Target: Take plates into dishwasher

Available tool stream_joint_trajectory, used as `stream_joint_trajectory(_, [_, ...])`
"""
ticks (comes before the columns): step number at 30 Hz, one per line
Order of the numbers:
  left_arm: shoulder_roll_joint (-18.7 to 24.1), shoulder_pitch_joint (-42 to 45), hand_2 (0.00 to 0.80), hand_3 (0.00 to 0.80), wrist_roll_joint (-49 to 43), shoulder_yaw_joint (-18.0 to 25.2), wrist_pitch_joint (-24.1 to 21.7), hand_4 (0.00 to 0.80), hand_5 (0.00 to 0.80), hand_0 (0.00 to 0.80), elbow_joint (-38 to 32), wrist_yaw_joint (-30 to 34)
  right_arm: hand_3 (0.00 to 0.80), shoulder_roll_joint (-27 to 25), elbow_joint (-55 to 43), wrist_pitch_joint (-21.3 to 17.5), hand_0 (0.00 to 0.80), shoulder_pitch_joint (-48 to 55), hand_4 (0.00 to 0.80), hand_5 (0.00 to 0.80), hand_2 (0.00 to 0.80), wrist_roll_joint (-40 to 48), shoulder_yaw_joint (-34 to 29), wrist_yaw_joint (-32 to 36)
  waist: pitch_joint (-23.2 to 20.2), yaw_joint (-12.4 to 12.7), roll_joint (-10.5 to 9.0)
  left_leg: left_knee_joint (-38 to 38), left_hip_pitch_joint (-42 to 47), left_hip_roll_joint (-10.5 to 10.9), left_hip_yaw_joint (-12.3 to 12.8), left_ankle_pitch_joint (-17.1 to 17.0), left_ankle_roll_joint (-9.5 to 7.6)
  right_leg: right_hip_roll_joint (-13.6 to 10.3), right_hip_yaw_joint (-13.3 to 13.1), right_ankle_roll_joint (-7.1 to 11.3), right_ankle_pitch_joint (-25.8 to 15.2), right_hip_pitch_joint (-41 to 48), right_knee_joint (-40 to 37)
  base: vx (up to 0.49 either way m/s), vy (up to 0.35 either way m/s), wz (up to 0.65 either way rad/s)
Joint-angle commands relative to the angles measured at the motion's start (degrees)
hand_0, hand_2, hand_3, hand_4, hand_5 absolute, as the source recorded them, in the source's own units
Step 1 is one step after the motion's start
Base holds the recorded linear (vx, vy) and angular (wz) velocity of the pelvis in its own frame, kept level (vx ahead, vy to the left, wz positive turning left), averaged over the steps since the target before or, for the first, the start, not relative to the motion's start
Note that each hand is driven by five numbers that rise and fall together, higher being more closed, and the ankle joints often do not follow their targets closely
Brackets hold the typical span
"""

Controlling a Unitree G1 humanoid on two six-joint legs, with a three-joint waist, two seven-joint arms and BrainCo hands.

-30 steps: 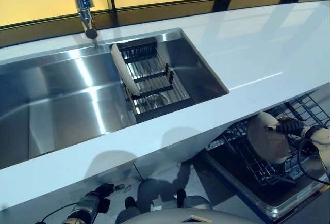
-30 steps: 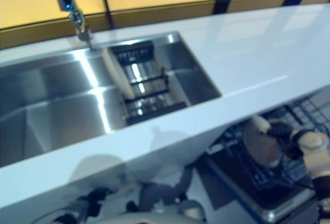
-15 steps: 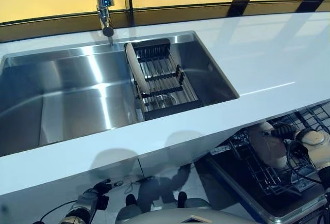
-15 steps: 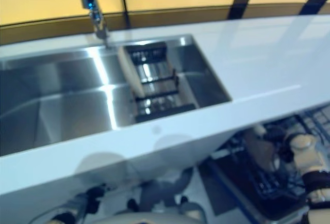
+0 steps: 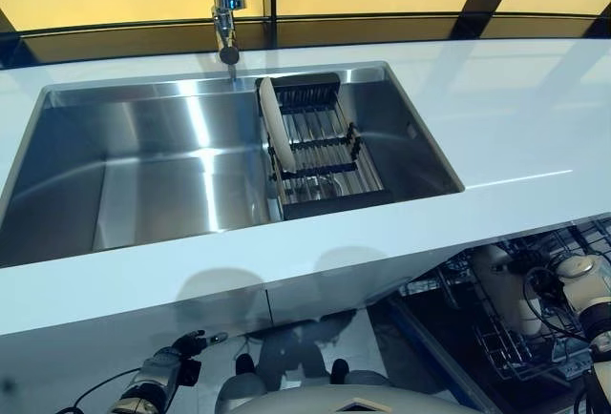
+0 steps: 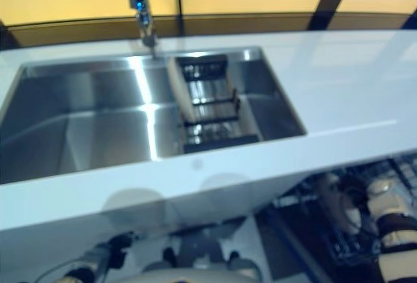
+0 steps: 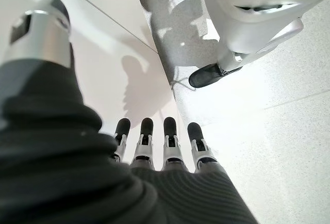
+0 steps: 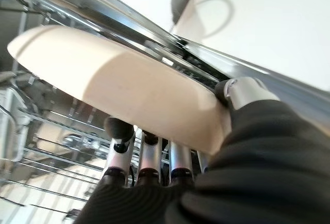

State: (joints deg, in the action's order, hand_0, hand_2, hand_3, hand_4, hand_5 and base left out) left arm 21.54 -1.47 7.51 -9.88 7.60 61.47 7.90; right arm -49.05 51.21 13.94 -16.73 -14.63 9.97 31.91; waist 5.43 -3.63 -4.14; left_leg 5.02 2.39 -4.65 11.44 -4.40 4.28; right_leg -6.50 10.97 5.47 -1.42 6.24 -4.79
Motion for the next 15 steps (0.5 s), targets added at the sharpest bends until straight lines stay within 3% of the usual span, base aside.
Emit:
stream_joint_trajectory(1, [1.5,-3.23,0.0,0.0,-1.36,-1.66,-0.92,0.0,0.0,0.0,-0.74,0.68,0.8,-0.07,4.95,1.28,0.8,-5.71,0.8,0.8,0.8,-0.82,3.43,-0.11,-0.95,1.47,1.13,-1.47,2.44,1.22,1.15,6.1,-3.54,1.02,-1.61,2.57,0.57,-4.65,6.1,-0.002,-0.013,0.06])
stream_joint_trajectory(5, [1.61,-3.41,0.0,0.0,-1.35,-1.95,-0.92,0.0,0.0,0.0,-0.92,0.81,0.8,0.07,6.75,2.34,0.8,-5.45,0.8,0.8,0.8,-0.89,2.91,-0.15,-0.81,1.47,1.19,-1.59,2.45,1.12,1.12,6.07,-3.52,0.96,-1.77,2.57,0.57,-4.61,6.16,-0.001,-0.005,0.03])
stream_joint_trajectory(6, [1.69,-3.48,0.0,0.0,-1.28,-2.04,-0.77,0.0,0.0,0.0,-1.05,0.88,0.58,0.02,7.14,2.78,0.58,-5.38,0.58,0.58,0.58,-0.76,2.65,-0.65,-0.82,1.46,1.21,-1.56,2.5,1.11,1.07,6.07,-3.52,0.96,-1.8,2.56,0.56,-4.58,6.13,0.0,0.0,0.0])
stream_joint_trajectory(7, [1.7,-3.54,0.0,0.0,-1.29,-2.1,-0.63,0.0,0.0,0.0,-1.13,0.9,0.0,0.02,7.44,3.3,0.0,-5.37,0.0,0.0,0.0,-0.35,2.45,-0.56,-0.85,1.46,1.21,-1.54,2.51,1.11,1.01,6.09,-3.52,0.98,-1.86,2.56,0.56,-4.55,6.08,0.0,0.0,0.0])
stream_joint_trajectory(15, [1.75,-3.94,0.0,0.0,-1.27,-1.76,-0.36,0.0,0.0,0.0,-1.06,1.06,0.0,-1.2,7.6,3.62,0.0,-5.15,0.0,0.0,0.0,-0.05,0.87,-1.38,-0.88,1.01,1.04,-1.52,2.58,0.98,1.02,6.04,-3.37,1.2,-2.28,2.43,0.54,-4.42,5.83,0.0,0.0,0.0])
